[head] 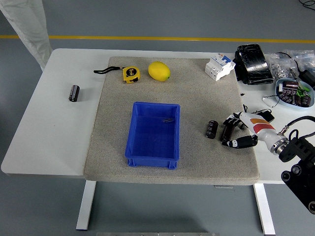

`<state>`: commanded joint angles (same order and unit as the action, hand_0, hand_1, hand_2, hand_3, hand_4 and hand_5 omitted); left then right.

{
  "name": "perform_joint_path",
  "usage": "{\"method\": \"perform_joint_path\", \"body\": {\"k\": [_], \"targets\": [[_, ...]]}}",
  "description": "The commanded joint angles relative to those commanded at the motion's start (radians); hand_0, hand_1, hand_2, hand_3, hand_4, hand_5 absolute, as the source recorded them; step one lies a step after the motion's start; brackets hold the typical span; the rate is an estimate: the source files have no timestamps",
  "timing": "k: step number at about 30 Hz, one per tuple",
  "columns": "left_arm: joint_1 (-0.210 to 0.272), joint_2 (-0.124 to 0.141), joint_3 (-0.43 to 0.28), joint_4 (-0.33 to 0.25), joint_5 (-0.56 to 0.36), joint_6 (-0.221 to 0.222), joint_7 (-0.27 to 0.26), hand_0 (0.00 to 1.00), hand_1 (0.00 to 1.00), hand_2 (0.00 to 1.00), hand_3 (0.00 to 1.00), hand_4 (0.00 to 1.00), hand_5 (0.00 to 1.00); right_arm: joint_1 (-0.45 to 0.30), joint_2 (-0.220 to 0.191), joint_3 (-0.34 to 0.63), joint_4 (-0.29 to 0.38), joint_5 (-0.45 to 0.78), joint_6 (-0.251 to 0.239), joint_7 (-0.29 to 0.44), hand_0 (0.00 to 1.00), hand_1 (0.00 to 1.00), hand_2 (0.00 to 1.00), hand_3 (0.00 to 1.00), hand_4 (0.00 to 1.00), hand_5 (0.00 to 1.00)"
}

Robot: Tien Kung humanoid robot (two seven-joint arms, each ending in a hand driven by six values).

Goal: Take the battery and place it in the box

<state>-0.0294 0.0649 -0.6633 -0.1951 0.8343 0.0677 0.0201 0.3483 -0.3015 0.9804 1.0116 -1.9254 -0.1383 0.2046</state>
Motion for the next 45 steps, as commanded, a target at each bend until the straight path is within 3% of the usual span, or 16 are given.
{"method": "perform_joint_path", "body": {"k": [9, 16, 20, 27, 28, 33, 34, 39, 40, 45], "targets": [[-0.003, 0.001, -0.001, -0.001, 0.007, -0.004, 0.002, 0.681, 0.663, 0.778, 0.804, 0.727, 0.940, -0.003, -0.007, 0.035, 0.036, -0.014, 0.008, 0.001, 0.416, 0.533, 0.551, 0.562, 0.998, 0.251], [-0.001, 0.002, 0.003, -0.001, -0.001, -0.001, 0.001, 0.681, 0.660, 0.777, 0.804, 0.726, 0.936, 0.022, -0.021, 0.056, 0.129, -0.024, 0.019, 0.003, 0.476, 0.545, 0.547, 0.554, 0.982, 0.235], [0.005, 0.001, -0.003, -0.002, 0.000, 0.001, 0.002, 0.681, 0.660, 0.777, 0.804, 0.726, 0.936, 0.066, -0.006, 0.041, 0.177, -0.043, 0.053, 0.006, 0.476, 0.545, 0.547, 0.554, 0.982, 0.235], [0.010, 0.004, -0.012, -0.004, 0.012, 0.001, 0.007, 0.681, 0.659, 0.776, 0.804, 0.727, 0.936, 0.201, 0.001, -0.128, 0.272, -0.020, 0.093, 0.026, 0.512, 0.560, 0.552, 0.552, 0.967, 0.227], [0.010, 0.005, -0.013, -0.005, 0.014, 0.000, 0.008, 0.681, 0.659, 0.777, 0.804, 0.727, 0.937, 0.221, 0.000, -0.157, 0.280, -0.018, 0.099, 0.030, 0.559, 0.578, 0.561, 0.553, 0.963, 0.228], [0.007, 0.010, -0.012, -0.007, 0.019, -0.002, 0.010, 0.681, 0.659, 0.777, 0.804, 0.727, 0.937, 0.317, 0.018, -0.307, 0.297, -0.013, 0.126, 0.052, 0.559, 0.578, 0.561, 0.553, 0.963, 0.228], [0.006, 0.010, -0.013, -0.007, 0.020, -0.001, 0.011, 0.681, 0.658, 0.775, 0.804, 0.728, 0.935, 0.332, 0.025, -0.333, 0.295, -0.015, 0.130, 0.055, 0.585, 0.601, 0.637, 0.630, 0.993, 0.244], [0.004, 0.013, -0.012, -0.008, 0.021, 0.000, 0.010, 0.681, 0.658, 0.775, 0.804, 0.728, 0.935, 0.375, 0.060, -0.402, 0.276, -0.039, 0.150, 0.059, 0.585, 0.601, 0.637, 0.630, 0.993, 0.244], [0.003, 0.014, -0.010, -0.008, 0.020, 0.001, 0.010, 0.680, 0.657, 0.773, 0.803, 0.724, 0.926, 0.384, 0.067, -0.410, 0.268, -0.047, 0.150, 0.062, 0.617, 0.646, 0.735, 0.830, 0.998, 0.243], [-0.002, 0.017, -0.007, -0.009, 0.019, 0.003, 0.008, 0.680, 0.657, 0.773, 0.803, 0.724, 0.926, 0.407, 0.080, -0.407, 0.241, -0.070, 0.174, 0.057, 0.617, 0.646, 0.735, 0.830, 0.998, 0.243]]}}
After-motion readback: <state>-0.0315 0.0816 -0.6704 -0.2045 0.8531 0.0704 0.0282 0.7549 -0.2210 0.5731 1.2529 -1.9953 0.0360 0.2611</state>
